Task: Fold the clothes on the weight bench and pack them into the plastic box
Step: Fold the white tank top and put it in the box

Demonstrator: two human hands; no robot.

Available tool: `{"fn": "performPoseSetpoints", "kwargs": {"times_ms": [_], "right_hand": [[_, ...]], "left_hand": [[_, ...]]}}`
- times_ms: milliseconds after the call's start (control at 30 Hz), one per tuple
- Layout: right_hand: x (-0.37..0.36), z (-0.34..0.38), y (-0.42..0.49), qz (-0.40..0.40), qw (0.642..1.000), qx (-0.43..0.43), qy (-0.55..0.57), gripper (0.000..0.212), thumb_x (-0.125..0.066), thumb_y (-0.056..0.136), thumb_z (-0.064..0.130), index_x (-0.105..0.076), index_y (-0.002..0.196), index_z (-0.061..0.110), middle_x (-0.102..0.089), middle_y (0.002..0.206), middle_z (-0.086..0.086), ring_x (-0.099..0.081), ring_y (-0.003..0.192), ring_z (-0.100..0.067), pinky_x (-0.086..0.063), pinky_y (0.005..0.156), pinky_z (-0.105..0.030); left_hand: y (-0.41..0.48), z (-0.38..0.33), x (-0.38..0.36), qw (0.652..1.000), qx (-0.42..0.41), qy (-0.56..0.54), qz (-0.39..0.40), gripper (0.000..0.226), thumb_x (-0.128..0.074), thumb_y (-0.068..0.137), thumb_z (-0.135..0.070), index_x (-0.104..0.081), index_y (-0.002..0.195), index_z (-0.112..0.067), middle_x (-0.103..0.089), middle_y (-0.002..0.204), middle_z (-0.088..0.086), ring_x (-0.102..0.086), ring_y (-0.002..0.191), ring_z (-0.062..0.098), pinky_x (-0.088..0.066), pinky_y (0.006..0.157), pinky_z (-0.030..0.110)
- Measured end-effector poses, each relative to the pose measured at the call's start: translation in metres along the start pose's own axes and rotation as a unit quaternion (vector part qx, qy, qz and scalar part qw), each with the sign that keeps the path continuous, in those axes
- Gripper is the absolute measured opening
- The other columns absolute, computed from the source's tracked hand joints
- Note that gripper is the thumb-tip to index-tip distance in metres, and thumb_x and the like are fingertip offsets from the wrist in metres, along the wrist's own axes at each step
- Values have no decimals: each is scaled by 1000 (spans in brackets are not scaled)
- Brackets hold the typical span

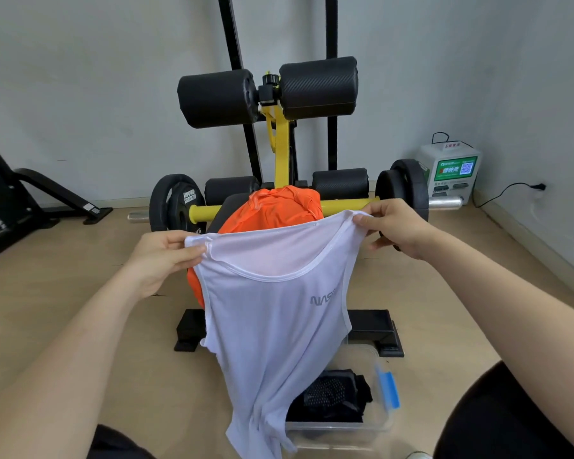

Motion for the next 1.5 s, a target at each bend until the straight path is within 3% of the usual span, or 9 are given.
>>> {"fn": "performPoseSetpoints", "kwargs": {"times_ms": [200,533,700,900,1000,1100,1200,1300,1500], "right_hand": [[-14,11,2,-42,994,-10,103,23,-65,95,17,-65,96,-6,-61,83,-9,-56,65,-16,-46,46,-22],[-17,68,53,-123,967,16,224,12,-70,91,13,-64,82,7,-59,94,-13,-62,81,-28,-59,61,-29],[-15,97,107,-179,973,38,142,15,-70,91,17,-67,80,8,-62,88,-9,-63,83,-25,-63,75,-40],[-6,104,171,-226,971,39,70,10,-73,88,19,-71,84,11,-67,98,-12,-67,94,-29,-63,73,-36],[-2,112,202,-243,968,57,15,11,-73,83,18,-72,73,13,-70,87,-13,-69,88,-29,-62,77,-46],[-3,125,234,-249,964,88,-12,16,-70,82,17,-69,65,18,-65,70,-2,-62,72,-20,-61,70,-36],[-10,135,262,-263,955,129,-35,10,-67,86,16,-72,77,15,-64,73,0,-56,71,-14,-47,59,-24],[-18,132,284,-288,943,159,-43,10,-66,89,19,-72,81,16,-67,78,1,-60,77,-13,-52,68,-27],[-41,74,303,-231,961,135,-72,15,-65,90,22,-73,84,12,-68,81,-6,-61,76,-17,-50,63,-27]], "left_hand": [[1,-10,9,992,-6,-89,-94,9,-71,92,-19,-77,96,-15,-76,93,2,-68,90,16,-60,66,24],[42,-52,15,973,-55,-185,-126,16,-69,94,-20,-74,103,-7,-73,114,8,-68,107,18,-57,91,31],[94,-62,21,976,-34,-173,-128,25,-71,93,-21,-72,110,-4,-71,121,12,-66,118,23,-57,95,34],[156,-74,30,975,-36,-164,-148,27,-72,92,-21,-70,108,0,-68,124,16,-66,117,26,-58,94,36],[192,-81,31,975,-43,-148,-161,28,-73,91,-22,-69,109,0,-64,128,20,-66,116,27,-59,91,36],[228,-82,30,971,-45,-135,-194,30,-74,91,-22,-68,109,0,-63,128,20,-64,118,28,-59,90,36],[260,-81,29,964,-54,-124,-230,19,-73,91,-24,-69,93,-6,-67,109,13,-67,105,23,-59,86,30],[282,-83,24,955,-70,-120,-263,17,-70,92,-23,-64,80,-13,-57,82,-1,-60,82,13,-58,86,26],[297,-42,16,968,-41,-86,-234,5,-71,92,-23,-67,92,-20,-59,84,-4,-60,81,11,-57,92,31]]}}
Point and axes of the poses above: each hand's wrist, its own y-axis towards the middle knuckle, its own x-axis out of the back of the hand, z = x × y, the point moved 4 cm from there along y, towards the middle knuckle
